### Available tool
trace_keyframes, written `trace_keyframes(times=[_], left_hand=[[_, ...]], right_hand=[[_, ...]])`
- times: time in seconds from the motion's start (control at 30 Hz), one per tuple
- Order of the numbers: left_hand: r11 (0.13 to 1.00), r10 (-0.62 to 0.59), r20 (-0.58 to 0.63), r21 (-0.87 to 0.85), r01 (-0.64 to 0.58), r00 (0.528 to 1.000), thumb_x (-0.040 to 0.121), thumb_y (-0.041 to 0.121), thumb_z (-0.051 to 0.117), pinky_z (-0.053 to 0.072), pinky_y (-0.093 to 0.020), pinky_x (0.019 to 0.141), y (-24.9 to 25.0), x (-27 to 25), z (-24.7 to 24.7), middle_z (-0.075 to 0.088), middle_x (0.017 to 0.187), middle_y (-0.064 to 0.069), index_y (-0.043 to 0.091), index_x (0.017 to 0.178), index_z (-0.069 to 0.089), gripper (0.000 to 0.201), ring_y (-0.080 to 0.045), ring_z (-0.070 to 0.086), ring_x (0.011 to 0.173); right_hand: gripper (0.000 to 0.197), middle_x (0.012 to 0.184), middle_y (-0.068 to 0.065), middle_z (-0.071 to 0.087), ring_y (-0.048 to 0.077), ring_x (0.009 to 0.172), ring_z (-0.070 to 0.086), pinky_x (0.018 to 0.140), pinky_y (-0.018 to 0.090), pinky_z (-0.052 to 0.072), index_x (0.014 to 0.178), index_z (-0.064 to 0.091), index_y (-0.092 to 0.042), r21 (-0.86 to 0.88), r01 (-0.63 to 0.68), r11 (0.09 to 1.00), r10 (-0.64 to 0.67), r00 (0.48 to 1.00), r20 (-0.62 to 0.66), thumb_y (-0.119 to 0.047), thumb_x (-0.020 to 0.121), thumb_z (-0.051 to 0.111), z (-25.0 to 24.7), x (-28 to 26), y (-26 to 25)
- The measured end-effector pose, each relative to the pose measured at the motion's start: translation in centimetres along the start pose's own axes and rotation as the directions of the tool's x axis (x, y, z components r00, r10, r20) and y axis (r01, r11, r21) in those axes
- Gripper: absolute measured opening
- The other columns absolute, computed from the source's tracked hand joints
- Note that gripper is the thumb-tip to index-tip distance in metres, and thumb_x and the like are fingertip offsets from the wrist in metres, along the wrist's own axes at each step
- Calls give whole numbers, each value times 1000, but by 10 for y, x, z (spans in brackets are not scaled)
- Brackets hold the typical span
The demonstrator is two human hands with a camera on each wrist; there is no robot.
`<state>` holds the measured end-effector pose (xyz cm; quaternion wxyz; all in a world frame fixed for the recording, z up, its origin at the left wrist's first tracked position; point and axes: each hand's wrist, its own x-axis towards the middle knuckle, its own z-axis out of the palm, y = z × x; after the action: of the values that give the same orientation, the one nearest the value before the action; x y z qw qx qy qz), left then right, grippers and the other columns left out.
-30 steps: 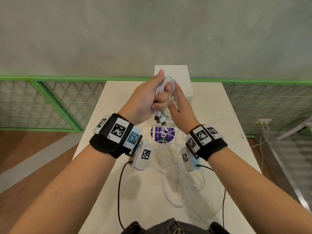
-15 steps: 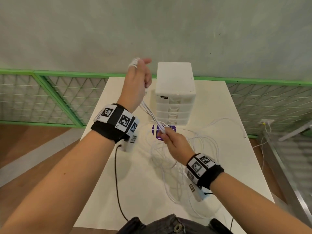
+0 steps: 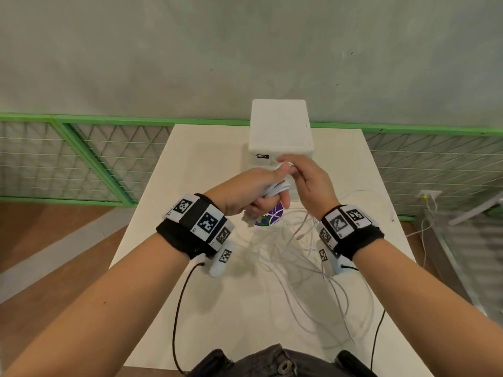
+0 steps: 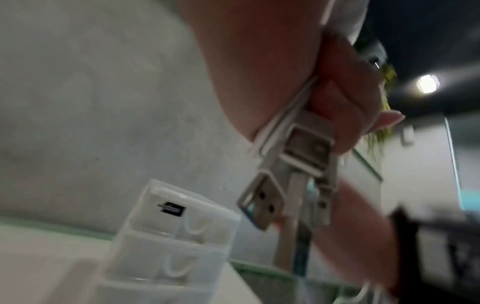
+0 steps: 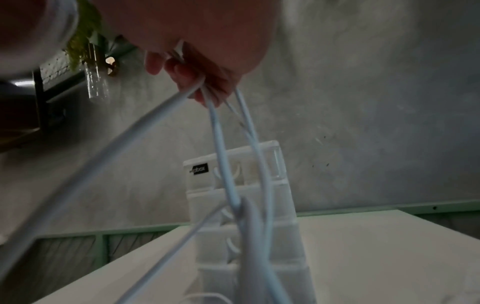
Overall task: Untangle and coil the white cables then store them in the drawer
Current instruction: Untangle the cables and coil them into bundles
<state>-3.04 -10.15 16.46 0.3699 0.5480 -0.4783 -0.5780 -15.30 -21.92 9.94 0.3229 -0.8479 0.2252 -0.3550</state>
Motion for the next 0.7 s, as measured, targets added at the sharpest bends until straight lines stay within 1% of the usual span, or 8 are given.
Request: trace_keyframes(times=[0.07,0.13,0.3,0.4,0.5,0.6,0.67,0.7], left_hand=[[967,117,8,-228,-112,993,97,51,18,16,-16,35,11,2,2,26,34,8,6,66,60,69,-6,18,28],[876,226,-43,-427,-222,973,100,46,15,16,-16,33,24,4,0,28,34,8,6,66,61,70,-5,19,27],[668,366,-326,-560,-490,872,102,37,14,18,-22,41,38,11,-6,33,41,5,3,82,56,57,-7,26,34],[586,365,-515,-521,-621,776,103,39,13,26,-20,42,44,14,-18,36,45,6,5,86,52,54,-8,31,37],[665,388,-676,-266,-698,627,104,35,13,28,-20,45,42,16,-37,39,48,9,9,89,49,47,-8,34,41],[741,523,-718,118,-661,459,102,28,23,32,-22,48,30,16,-58,41,52,10,12,90,47,32,-9,35,45],[780,607,-674,404,-477,422,100,26,30,35,-30,51,17,14,-73,46,54,-1,9,87,50,29,-16,39,47],[783,619,-633,541,-306,465,100,26,33,38,-34,53,10,13,-78,50,58,-12,4,84,52,33,-22,43,49]], right_hand=[[33,88,11,65,28,77,60,70,35,46,116,53,-13,8,-78,997,77,996,53,-28,92,35,12,-7,1],[40,77,18,61,33,66,58,63,41,46,115,48,-6,-5,-145,989,144,982,118,-32,91,30,23,-18,0],[22,68,-13,48,5,58,45,57,26,36,97,47,-15,85,-196,977,168,951,261,-31,98,32,48,-37,-8],[17,69,-10,47,9,60,46,60,29,38,95,47,-12,76,-217,973,179,924,337,-23,99,35,55,-47,-10],[12,68,-2,49,22,61,49,64,41,44,94,45,-21,76,-199,977,152,901,406,-24,98,34,57,-56,-9],[17,65,-11,47,15,60,48,67,38,45,97,51,-22,48,-186,981,141,866,480,-26,99,34,54,-64,-9],[20,67,-13,50,10,61,48,65,31,42,98,53,-22,43,-169,985,130,874,468,-29,98,35,45,-65,-11],[20,71,-13,54,9,63,51,65,27,42,96,54,-24,46,-149,988,113,891,439,-30,97,35,41,-63,-13]])
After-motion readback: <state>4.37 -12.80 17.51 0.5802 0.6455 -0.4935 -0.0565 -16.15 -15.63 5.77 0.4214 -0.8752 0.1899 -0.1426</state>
